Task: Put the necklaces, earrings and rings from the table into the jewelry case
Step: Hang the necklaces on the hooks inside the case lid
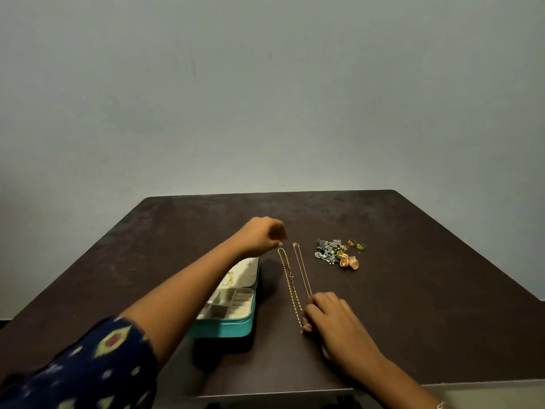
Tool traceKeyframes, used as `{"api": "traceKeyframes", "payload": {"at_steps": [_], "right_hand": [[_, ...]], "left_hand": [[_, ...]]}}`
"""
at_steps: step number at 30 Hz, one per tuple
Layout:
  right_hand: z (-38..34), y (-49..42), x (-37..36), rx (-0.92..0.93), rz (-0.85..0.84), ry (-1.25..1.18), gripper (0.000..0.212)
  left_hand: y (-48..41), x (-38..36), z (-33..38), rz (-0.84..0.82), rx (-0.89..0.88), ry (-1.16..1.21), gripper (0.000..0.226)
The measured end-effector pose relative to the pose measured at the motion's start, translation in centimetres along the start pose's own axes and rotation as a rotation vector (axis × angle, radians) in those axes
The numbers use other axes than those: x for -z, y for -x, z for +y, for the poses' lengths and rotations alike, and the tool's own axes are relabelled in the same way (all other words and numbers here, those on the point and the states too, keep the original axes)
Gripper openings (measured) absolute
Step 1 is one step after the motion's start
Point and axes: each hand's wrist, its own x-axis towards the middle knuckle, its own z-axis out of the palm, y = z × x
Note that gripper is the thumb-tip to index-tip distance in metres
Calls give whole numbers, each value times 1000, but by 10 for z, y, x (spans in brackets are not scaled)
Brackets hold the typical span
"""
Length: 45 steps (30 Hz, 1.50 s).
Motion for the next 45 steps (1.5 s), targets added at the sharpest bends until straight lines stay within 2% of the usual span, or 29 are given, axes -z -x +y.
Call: {"api": "traceKeyframes", "payload": {"at_steps": [5,9,16,25,28,30,34,38,41,45], "right_hand": [[-1,1,-1,-12,41,-54,7],[-1,0,-2,-8,62,-51,5],[-1,1,-5,-9,39,-61,4],[-4,0,4,91,-3,-159,3],[-3,0,6,139,-38,-242,5],[-3,1,8,169,-48,-288,6],[-3,1,11,195,-26,-335,17],[-4,0,12,206,17,-303,15],[-3,3,15,83,60,-387,6],[-1,4,29,-243,26,-748,7]], "left_hand": [[-56,-29,-12,-159,91,-269,31],[-77,-44,-29,-199,171,-413,21],[-82,-49,-41,-223,225,-417,32],[-64,-50,-36,-132,173,-438,23],[-57,-39,-33,-52,143,-310,19],[-51,-31,-31,-14,126,-185,8],[-36,-18,-27,65,146,115,30],[-19,-8,-19,151,236,523,28],[-7,1,-8,180,355,723,26],[10,10,9,224,464,922,18]]}}
